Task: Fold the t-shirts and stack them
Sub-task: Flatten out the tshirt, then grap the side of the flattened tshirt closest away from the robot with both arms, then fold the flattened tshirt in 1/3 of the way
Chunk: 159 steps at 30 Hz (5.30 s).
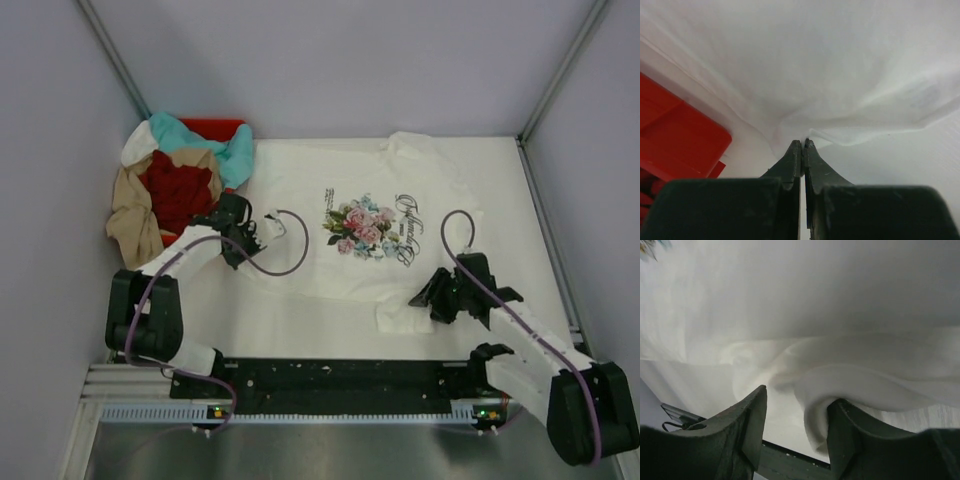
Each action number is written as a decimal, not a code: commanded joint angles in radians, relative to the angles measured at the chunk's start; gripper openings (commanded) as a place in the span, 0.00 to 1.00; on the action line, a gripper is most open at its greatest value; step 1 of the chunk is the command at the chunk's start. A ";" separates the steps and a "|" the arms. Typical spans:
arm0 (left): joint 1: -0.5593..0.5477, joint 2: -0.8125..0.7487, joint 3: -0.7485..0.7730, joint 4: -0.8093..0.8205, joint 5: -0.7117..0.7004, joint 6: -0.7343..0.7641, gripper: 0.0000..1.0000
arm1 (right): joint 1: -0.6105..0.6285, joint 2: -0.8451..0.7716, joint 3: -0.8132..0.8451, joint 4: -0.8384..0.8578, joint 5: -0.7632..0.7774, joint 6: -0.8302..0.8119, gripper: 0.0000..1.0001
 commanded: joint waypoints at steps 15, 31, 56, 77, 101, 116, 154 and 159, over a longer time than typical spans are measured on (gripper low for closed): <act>0.018 -0.156 -0.069 -0.110 0.045 -0.017 0.00 | 0.008 -0.120 0.404 -0.383 0.506 -0.131 0.57; 0.018 -0.159 -0.147 -0.094 0.126 -0.103 0.00 | -0.215 0.935 0.895 0.012 0.266 -0.289 0.17; 0.016 -0.145 -0.088 -0.068 0.213 -0.143 0.00 | -0.022 0.127 0.603 -0.629 0.201 -1.669 0.71; 0.016 -0.147 -0.083 -0.070 0.206 -0.142 0.00 | 0.103 -0.088 0.067 -0.447 0.370 -1.797 0.63; 0.016 -0.130 -0.072 -0.091 0.184 -0.115 0.00 | 0.196 0.075 0.089 -0.431 0.195 -1.970 0.19; 0.016 -0.234 -0.055 -0.288 0.261 -0.073 0.00 | 0.198 -0.146 0.404 -0.942 0.225 -1.933 0.00; 0.108 0.134 0.261 0.011 0.100 -0.418 0.00 | -0.103 0.557 0.998 -0.183 0.189 -2.142 0.00; 0.112 0.126 0.258 0.057 0.022 -0.425 0.00 | -0.123 0.629 1.044 -0.151 0.212 -2.165 0.00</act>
